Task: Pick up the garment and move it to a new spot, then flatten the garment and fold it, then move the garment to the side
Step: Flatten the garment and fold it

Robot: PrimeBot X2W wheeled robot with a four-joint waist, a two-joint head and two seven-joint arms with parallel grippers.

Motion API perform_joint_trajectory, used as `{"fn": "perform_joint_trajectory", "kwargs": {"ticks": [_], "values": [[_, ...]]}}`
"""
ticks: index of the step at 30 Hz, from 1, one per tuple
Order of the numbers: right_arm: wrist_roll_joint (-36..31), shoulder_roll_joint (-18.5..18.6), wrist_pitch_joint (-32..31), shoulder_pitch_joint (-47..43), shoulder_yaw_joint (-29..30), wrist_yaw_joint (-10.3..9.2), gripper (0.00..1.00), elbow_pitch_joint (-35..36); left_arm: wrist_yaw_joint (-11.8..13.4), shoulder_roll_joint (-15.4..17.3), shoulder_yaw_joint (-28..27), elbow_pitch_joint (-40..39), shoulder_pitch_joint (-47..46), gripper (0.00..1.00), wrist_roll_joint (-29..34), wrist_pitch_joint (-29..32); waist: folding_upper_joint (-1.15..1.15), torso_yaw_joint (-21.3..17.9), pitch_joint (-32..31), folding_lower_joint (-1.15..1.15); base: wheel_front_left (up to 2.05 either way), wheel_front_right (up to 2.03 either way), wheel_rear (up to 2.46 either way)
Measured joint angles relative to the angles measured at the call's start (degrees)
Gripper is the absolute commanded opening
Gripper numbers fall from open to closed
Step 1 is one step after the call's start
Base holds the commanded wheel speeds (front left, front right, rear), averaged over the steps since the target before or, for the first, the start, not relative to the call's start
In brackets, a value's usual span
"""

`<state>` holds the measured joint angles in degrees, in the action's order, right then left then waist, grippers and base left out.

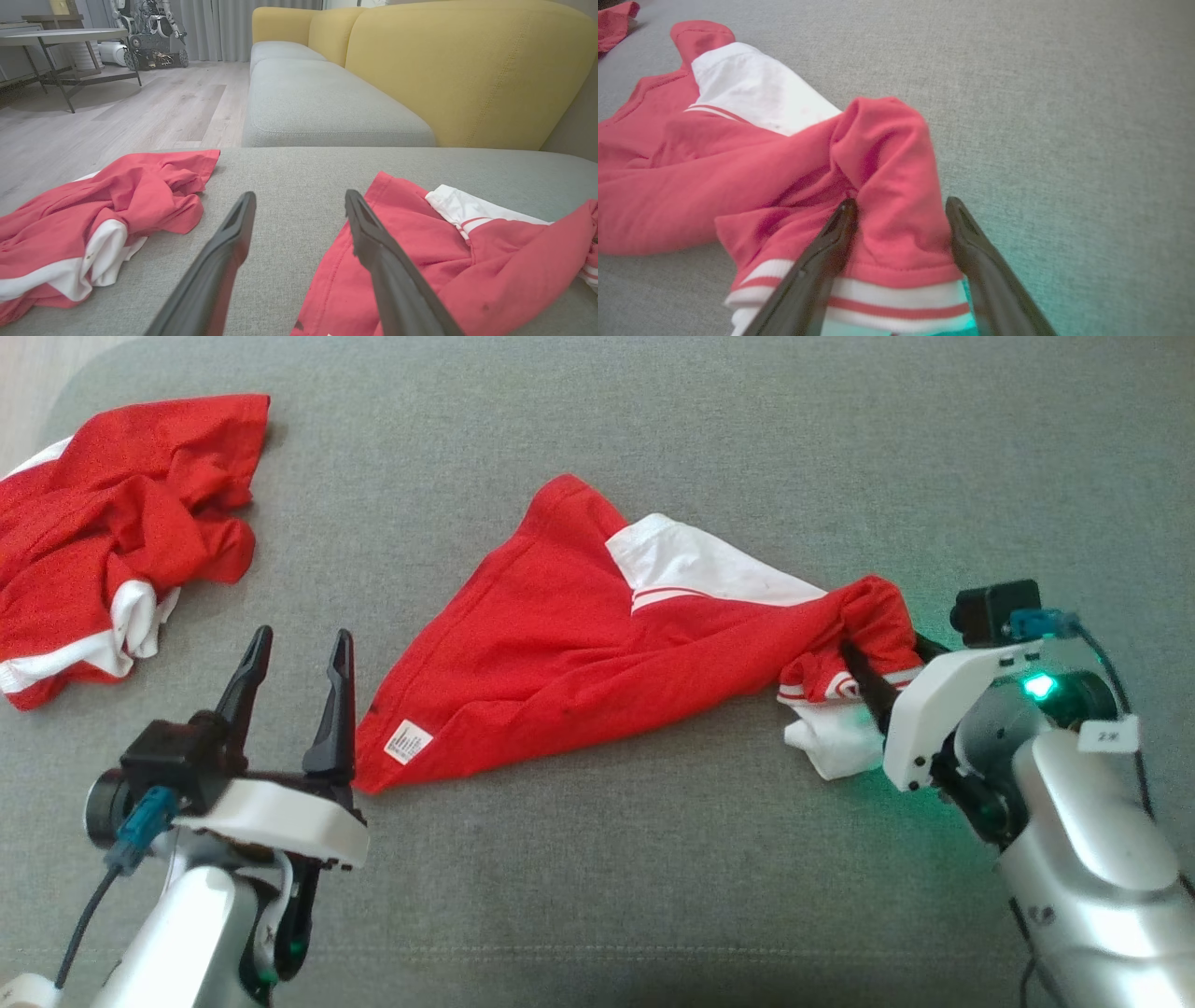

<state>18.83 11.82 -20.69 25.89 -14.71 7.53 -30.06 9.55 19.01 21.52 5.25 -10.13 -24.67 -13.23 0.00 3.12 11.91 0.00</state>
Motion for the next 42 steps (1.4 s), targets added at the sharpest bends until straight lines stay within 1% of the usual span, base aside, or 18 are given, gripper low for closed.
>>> {"fn": "perform_joint_trajectory", "kwargs": {"ticks": [1, 4, 8, 13, 16, 20, 22, 26, 30, 31, 32, 33, 38, 42], "values": [[0.69, 0.42, 0.00, 0.35, -0.42, 0.00, 0.00, -0.08, -0.01, -0.16, 0.00, 0.25, -0.04, 1.00, 0.00, -0.11, 0.00, 0.01, 0.00, 0.00, 0.00, 0.00, 0.00], [1.82, 2.05, 0.78, 1.28, -1.09, 0.00, 0.00, 0.07, -0.08, -0.57, -0.01, 0.69, -0.24, 1.00, 0.00, -0.48, 0.00, -0.06, -0.10, 0.00, 0.00, 0.00, 0.00], [0.91, 4.41, 4.48, 3.85, -1.18, 0.00, 0.00, 1.31, -0.49, -0.76, -0.08, 0.90, -0.86, 1.00, 0.00, -0.56, 0.00, -0.30, -0.01, 0.00, 0.00, 0.00, 0.00], [-4.24, 7.15, 11.94, 9.79, -1.56, 0.00, 0.00, 4.02, -0.49, -0.99, -0.21, 0.89, -1.05, 1.00, 0.01, -0.90, 0.00, -0.73, 0.44, 0.00, 0.00, 0.00, 0.00], [-6.59, 7.44, 13.45, 11.12, -2.92, 0.00, 0.00, 4.71, -0.49, -1.20, -0.25, 0.90, -1.20, 1.00, 0.16, -0.99, 0.00, -1.12, 0.65, 0.00, 0.00, 0.00, 0.00], [-8.84, 7.58, 12.68, 7.76, -5.03, 0.00, 0.00, 4.67, -0.54, -1.63, -0.24, 0.91, -1.20, 1.00, 0.38, -0.99, 0.00, -1.45, 0.67, 0.00, 0.00, 0.00, 0.00], [-9.61, 7.80, 10.80, 3.43, -6.50, 0.00, 0.00, 4.12, -0.56, -1.83, -0.26, 1.00, -1.19, 1.00, 0.38, -1.05, 0.00, -1.83, 0.70, 0.00, 0.00, 0.00, 0.00], [-9.16, 7.59, 9.07, -4.55, -8.20, 0.00, 0.00, 3.56, -0.59, -1.91, -0.45, 1.32, -1.18, 1.00, 0.38, -1.07, 0.00, -2.74, 0.66, 0.00, 0.00, 0.00, 0.00], [-8.90, 6.97, 7.44, -6.34, -8.61, 0.00, 0.00, 4.70, -1.00, -1.90, -0.98, 1.48, -1.13, 1.00, 0.38, -1.07, 0.00, -3.54, 0.47, 0.00, 0.00, 0.00, 0.00], [-8.84, 6.73, 6.97, -6.78, -8.43, 0.00, 0.19, 5.01, -1.00, -1.89, -1.12, 1.48, -1.12, 1.00, 0.38, -1.07, 0.00, -3.70, 0.43, 0.00, 0.00, 0.00, 0.00], [-8.59, 6.30, 6.84, -7.28, -7.80, 0.00, 0.58, 5.32, -0.99, -1.87, -1.29, 1.48, -1.06, 1.00, 0.38, -1.07, 0.00, -3.85, 0.39, 0.00, 0.00, 0.00, 0.00], [-8.57, 5.77, 6.79, -8.02, -6.88, 0.00, 1.00, 5.58, -0.99, -1.87, -1.36, 1.47, -1.06, 1.00, 0.38, -1.07, 0.00, -3.96, 0.36, 0.00, 0.00, 0.00, 0.00], [-8.16, 2.27, 8.61, -12.96, -1.30, 0.00, 1.00, 8.15, -0.98, -1.80, -1.46, 1.49, -0.57, 1.00, 0.38, -1.07, 0.00, -4.15, -0.48, 0.00, 0.00, 0.00, 0.00], [-8.06, -0.81, 12.18, -17.49, 2.93, 0.00, 1.00, 13.34, -0.85, -1.71, -1.58, 1.51, 0.55, 1.00, 0.38, -1.07, 0.00, -4.19, -1.81, 0.00, 0.00, 0.00, 0.00]]}}
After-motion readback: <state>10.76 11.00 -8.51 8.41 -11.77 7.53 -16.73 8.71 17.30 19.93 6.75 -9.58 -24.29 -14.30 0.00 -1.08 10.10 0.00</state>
